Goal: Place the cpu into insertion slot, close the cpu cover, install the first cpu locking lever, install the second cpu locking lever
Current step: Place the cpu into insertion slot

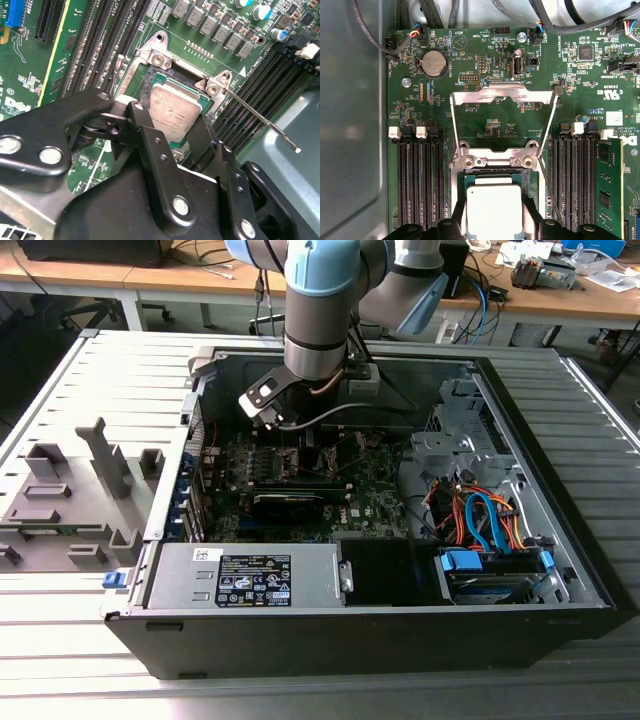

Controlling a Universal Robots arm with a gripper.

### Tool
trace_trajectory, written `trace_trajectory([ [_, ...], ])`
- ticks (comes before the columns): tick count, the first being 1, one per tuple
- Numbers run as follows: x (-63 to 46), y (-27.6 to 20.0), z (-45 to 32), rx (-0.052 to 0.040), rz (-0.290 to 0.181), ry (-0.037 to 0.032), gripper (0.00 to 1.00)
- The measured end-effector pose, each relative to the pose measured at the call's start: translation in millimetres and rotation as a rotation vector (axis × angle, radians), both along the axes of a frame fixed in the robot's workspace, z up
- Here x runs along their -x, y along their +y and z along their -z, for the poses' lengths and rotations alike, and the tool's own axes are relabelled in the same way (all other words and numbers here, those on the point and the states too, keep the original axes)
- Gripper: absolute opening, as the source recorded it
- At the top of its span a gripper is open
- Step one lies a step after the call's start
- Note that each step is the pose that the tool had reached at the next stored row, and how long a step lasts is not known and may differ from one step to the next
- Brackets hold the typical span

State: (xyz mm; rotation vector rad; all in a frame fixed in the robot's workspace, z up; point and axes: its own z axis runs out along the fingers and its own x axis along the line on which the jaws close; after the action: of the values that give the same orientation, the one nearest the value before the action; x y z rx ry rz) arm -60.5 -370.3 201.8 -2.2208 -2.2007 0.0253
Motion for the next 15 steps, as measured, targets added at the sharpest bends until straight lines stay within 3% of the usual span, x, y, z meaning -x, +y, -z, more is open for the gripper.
trace_trajectory([
  [15, 0.0, -0.5, 0.1, -0.0005, 0.002, -0.0002, 0.53],
])
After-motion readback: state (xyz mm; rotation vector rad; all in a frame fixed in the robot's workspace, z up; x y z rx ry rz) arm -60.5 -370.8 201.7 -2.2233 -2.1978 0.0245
